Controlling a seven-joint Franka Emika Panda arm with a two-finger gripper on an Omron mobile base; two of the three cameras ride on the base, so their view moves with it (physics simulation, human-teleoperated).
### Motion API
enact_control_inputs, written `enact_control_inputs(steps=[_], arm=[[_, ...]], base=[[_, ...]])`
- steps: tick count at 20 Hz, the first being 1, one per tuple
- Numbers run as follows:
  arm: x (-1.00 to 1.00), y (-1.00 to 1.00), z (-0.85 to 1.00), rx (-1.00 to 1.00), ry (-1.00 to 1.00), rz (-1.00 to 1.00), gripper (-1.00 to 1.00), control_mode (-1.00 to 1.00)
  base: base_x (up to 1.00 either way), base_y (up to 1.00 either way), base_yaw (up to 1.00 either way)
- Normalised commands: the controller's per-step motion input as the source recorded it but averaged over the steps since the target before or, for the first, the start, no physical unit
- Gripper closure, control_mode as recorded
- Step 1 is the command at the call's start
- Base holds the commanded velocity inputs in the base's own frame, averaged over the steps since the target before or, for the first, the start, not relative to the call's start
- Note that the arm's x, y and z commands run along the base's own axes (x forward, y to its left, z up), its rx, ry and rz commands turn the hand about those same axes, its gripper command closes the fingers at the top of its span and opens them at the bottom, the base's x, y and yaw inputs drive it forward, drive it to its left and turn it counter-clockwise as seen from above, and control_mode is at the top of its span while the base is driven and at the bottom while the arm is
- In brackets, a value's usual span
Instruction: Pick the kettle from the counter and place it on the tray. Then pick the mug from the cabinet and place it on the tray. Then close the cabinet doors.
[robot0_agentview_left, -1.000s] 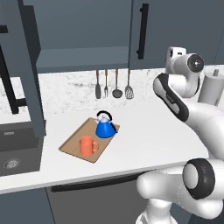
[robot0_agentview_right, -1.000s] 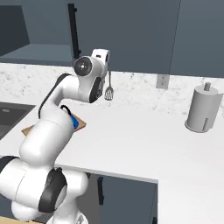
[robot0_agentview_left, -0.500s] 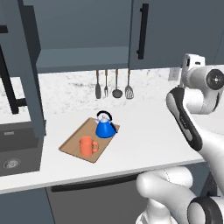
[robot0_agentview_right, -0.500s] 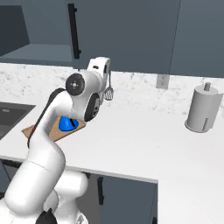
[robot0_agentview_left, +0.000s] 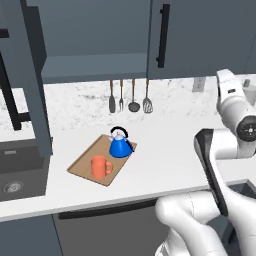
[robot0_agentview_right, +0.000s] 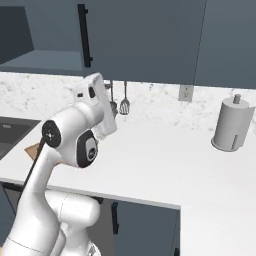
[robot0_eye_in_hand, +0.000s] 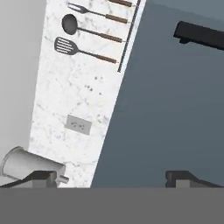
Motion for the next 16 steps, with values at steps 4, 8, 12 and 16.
enact_control_inputs(steps=[4, 8, 12, 16], arm=[[-0.65, 0.24, 0.16, -0.59, -0.1, -0.02, -1.0, -1.0], [-0.64, 0.39, 0.23, -0.52, -0.03, -0.07, -1.0, -1.0], [-0.72, 0.49, 0.16, -0.42, 0.0, -0.19, -1.0, -1.0], [-0.53, 0.65, -0.06, -0.44, 0.05, -0.23, -1.0, -1.0]], base=[[0.0, 0.0, 0.0], [0.0, 0.0, 0.0], [0.0, 0.0, 0.0], [0.0, 0.0, 0.0]])
